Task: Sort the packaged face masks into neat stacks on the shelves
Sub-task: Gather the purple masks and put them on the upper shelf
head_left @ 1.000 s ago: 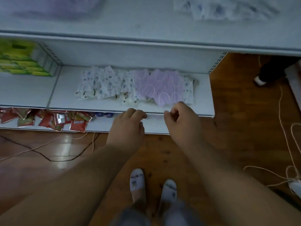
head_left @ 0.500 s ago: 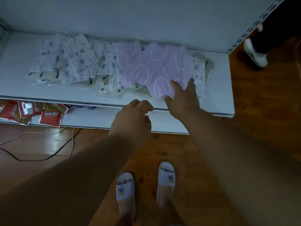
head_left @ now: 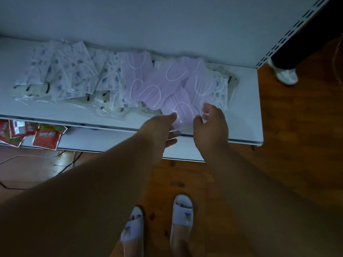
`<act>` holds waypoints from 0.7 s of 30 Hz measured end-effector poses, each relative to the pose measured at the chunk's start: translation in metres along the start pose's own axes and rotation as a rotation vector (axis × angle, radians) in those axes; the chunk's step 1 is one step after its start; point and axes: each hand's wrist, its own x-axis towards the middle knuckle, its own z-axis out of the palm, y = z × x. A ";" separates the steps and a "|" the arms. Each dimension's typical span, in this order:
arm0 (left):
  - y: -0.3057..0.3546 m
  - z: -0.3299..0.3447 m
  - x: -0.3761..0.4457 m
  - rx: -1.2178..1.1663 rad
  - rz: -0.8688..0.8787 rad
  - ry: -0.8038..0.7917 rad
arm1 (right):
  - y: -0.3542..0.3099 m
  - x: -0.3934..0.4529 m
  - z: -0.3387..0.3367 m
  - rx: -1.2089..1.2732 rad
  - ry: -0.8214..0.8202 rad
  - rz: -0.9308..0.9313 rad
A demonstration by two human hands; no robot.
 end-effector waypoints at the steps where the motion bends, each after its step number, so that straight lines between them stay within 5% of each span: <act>1: 0.002 0.003 0.003 -0.026 -0.002 -0.002 | 0.000 -0.001 -0.002 0.030 -0.017 0.013; 5: 0.011 0.014 0.009 -0.070 0.026 0.117 | 0.000 -0.002 -0.004 0.125 -0.085 0.032; 11: 0.001 0.005 0.010 0.007 0.003 0.112 | 0.000 0.007 -0.010 0.593 -0.285 0.428; 18: -0.002 -0.002 0.010 0.049 0.018 0.092 | 0.003 0.008 -0.006 0.267 -0.140 0.306; 21: -0.003 0.000 0.020 0.404 0.105 0.142 | 0.008 0.007 0.006 0.085 -0.025 0.350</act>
